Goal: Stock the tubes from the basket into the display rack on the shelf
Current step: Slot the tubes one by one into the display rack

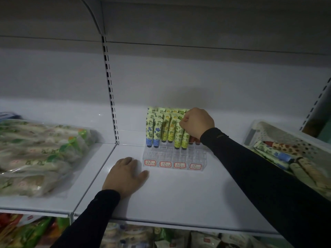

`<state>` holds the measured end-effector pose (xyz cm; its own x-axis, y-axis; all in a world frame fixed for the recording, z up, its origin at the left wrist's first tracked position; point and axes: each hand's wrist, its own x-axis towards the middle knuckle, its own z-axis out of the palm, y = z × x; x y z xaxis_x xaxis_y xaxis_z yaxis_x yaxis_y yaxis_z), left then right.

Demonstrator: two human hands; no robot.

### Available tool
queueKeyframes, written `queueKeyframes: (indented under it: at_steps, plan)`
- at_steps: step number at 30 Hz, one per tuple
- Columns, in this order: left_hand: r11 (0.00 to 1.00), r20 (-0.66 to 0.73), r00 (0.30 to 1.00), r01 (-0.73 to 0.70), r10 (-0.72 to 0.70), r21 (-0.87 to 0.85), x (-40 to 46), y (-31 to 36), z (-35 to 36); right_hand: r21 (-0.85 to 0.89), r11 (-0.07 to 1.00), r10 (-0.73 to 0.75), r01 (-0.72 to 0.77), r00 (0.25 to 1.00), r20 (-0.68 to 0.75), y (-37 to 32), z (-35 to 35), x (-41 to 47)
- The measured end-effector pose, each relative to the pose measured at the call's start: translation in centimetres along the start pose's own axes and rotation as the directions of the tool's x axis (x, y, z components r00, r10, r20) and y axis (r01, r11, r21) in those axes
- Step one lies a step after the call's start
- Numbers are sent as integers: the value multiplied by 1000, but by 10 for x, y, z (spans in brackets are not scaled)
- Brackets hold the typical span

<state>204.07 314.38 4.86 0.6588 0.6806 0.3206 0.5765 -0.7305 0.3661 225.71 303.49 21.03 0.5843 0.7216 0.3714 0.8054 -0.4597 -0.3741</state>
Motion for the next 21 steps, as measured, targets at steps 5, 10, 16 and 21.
queueKeyframes:
  at_steps: [5, 10, 16, 21]
  plan:
    - [1000, 4, 1000, -5, 5, -3, 0, 2, -2, 33, 999, 9, -10, 1000, 30, 0, -1, 0]
    - [1000, 19, 1000, 13, -13, 3, -3, 5, -5, 15, 1000, -23, 22, 998, 53, -1, -5, -2]
    - [1000, 24, 999, 24, -24, -6, -2, 6, -7, 29, 999, -41, 40, 998, 40, 4, -4, -2]
    - [999, 33, 998, 48, -48, -7, -3, 6, -8, 126, 988, -91, 92, 996, -11, 10, -6, -4]
